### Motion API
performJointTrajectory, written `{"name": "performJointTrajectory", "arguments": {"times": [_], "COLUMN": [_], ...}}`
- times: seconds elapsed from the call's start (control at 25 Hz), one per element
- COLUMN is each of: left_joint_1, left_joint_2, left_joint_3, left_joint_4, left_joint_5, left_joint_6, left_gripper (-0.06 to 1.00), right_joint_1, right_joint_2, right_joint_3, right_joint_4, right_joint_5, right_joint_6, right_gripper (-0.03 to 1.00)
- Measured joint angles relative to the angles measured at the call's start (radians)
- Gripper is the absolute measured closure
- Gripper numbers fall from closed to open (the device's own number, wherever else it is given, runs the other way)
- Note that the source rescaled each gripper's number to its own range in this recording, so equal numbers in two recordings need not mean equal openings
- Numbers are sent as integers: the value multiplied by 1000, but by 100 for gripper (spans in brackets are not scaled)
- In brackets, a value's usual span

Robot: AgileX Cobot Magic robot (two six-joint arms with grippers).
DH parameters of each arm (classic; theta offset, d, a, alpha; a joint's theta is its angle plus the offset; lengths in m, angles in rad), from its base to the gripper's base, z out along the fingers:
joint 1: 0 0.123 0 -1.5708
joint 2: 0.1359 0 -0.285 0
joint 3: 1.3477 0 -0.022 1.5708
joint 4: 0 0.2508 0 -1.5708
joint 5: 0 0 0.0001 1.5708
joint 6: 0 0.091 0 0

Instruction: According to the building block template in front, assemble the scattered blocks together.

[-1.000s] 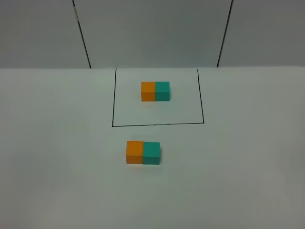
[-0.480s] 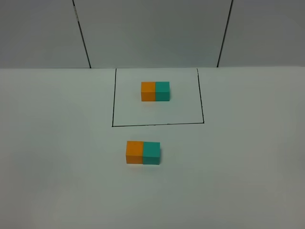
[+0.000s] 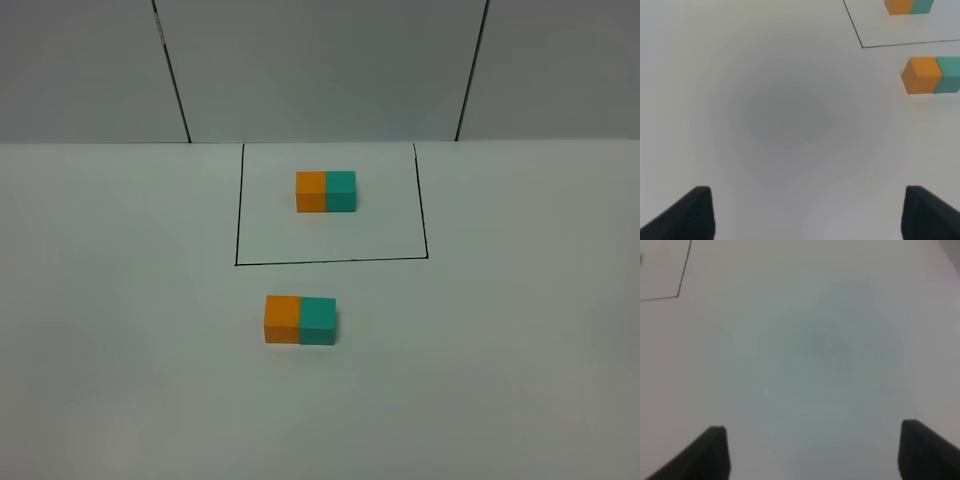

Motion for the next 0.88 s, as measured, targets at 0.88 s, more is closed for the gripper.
{"name": "performJointTrajectory", "arguments": {"times": [0.88], "left_joint_1": [0], "left_joint_2": [0], "left_joint_3": [0], "left_joint_4": [0], "left_joint_5": [0], "left_joint_6": [0], "left_gripper": [23], "right_joint_1": [0], "right_joint_2": [0], "right_joint_3": [0], "right_joint_4": [-9], "right_joint_5": [0], "right_joint_6": [15], "right_gripper": [51]}}
